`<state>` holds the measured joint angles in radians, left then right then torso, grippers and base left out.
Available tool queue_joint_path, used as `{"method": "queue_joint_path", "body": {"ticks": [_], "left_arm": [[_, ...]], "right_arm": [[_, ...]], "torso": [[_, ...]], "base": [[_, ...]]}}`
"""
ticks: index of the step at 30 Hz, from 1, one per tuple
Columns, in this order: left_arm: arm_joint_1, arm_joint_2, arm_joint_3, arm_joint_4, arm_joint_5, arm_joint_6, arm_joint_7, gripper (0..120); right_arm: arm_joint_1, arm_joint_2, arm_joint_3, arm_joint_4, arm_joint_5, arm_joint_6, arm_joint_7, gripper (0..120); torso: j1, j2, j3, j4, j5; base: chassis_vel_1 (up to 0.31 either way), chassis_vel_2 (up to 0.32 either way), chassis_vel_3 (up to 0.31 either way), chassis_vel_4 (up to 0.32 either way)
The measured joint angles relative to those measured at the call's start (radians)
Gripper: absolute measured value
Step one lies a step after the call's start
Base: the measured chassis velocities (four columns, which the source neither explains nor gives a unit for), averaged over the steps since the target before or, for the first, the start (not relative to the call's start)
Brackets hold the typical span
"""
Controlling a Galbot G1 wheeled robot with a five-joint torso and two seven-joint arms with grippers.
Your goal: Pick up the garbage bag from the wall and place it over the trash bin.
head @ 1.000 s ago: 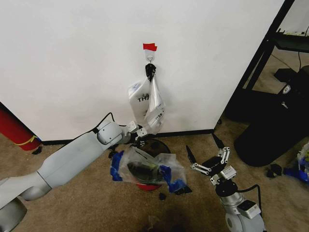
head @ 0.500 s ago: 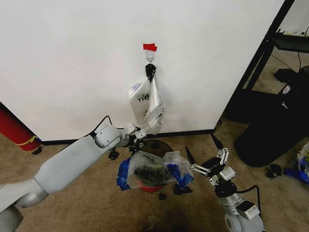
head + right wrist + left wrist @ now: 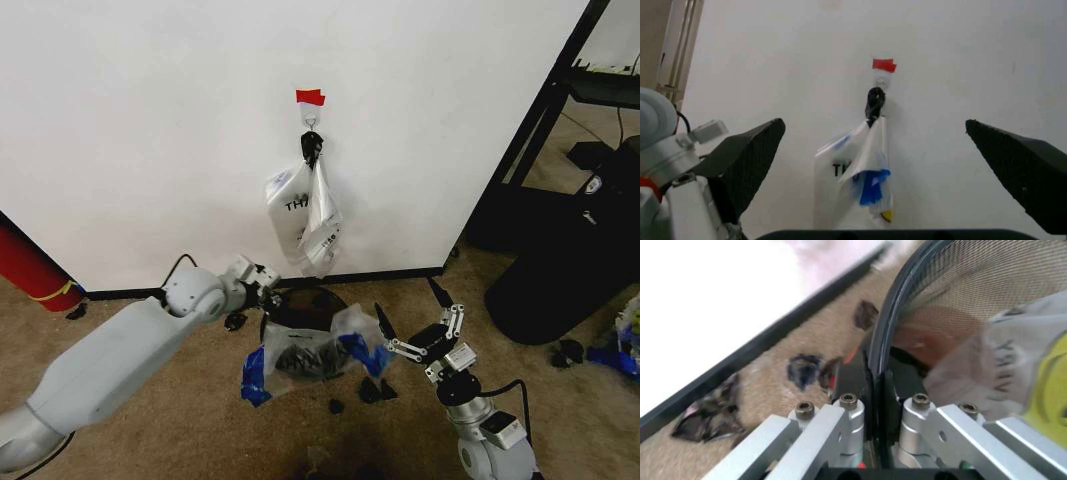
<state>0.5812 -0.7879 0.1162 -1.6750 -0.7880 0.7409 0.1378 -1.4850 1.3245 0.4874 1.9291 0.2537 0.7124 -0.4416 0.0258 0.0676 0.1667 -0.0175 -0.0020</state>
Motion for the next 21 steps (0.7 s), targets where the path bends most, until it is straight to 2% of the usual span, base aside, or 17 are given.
{"method": "queue_joint_path", "body": {"ticks": [4, 5, 10, 11, 12, 17, 18, 21], "left_arm": [[0.1, 0.015, -0.112, -0.07, -0.171, -0.002, -0.161, 3], [0.1, 0.015, -0.112, -0.07, -0.171, -0.002, -0.161, 3], [0.235, 0.03, -0.215, -0.152, -0.361, -0.002, -0.347, 3], [0.269, 0.029, -0.234, -0.18, -0.436, -0.003, -0.431, 3], [0.269, 0.029, -0.234, -0.18, -0.436, -0.003, -0.431, 3], [0.357, -0.02, -0.307, -0.276, -0.661, -0.005, -0.719, 3], [0.357, -0.02, -0.307, -0.276, -0.661, -0.005, -0.719, 3], [0.422, -0.051, -0.355, -0.344, -0.747, -0.012, -0.874, 3]], "right_arm": [[-0.003, 0.001, -0.001, 0.0, -0.003, 0.0, -0.003, 100], [-0.003, 0.001, -0.001, 0.0, -0.003, 0.0, -0.003, 100], [0.003, 0.011, -0.011, 0.0, -0.012, -0.003, -0.005, 100], [0.006, 0.015, -0.014, 0.0, -0.017, -0.004, -0.005, 100], [0.006, 0.015, -0.014, 0.0, -0.017, -0.004, -0.005, 100], [0.005, 0.034, -0.018, -0.002, -0.035, -0.001, -0.008, 100], [0.005, 0.034, -0.018, -0.002, -0.035, -0.001, -0.008, 100], [0.006, 0.038, -0.019, -0.008, -0.039, 0.004, -0.008, 100]], "torso": [[0.0, 0.0, 0.0, 0.0, 0.0002], [0.0, 0.0, 0.0, 0.0, 0.0002], [0.0, 0.0, 0.0, 0.0004, -0.0001], [0.0, 0.0, 0.0, 0.0004, 0.0], [0.0, 0.0, 0.0, 0.0004, 0.0], [0.0, 0.0, 0.0, -0.0005, 0.0002], [0.0, 0.0, 0.0, -0.0005, 0.0002], [0.0, 0.0, 0.0, 0.0002, 0.0003]], "base": [[0.0, 0.0, 0.0, 0.0], [0.0, 0.0, 0.0, 0.0], [0.0, 0.0, 0.0, 0.0], [0.0, 0.0, 0.0, 0.0], [0.0, 0.0, 0.0, 0.0], [0.0, 0.0, 0.0, 0.0], [0.0, 0.0, 0.0, 0.0], [0.0, 0.0, 0.0, 0.0]]}}
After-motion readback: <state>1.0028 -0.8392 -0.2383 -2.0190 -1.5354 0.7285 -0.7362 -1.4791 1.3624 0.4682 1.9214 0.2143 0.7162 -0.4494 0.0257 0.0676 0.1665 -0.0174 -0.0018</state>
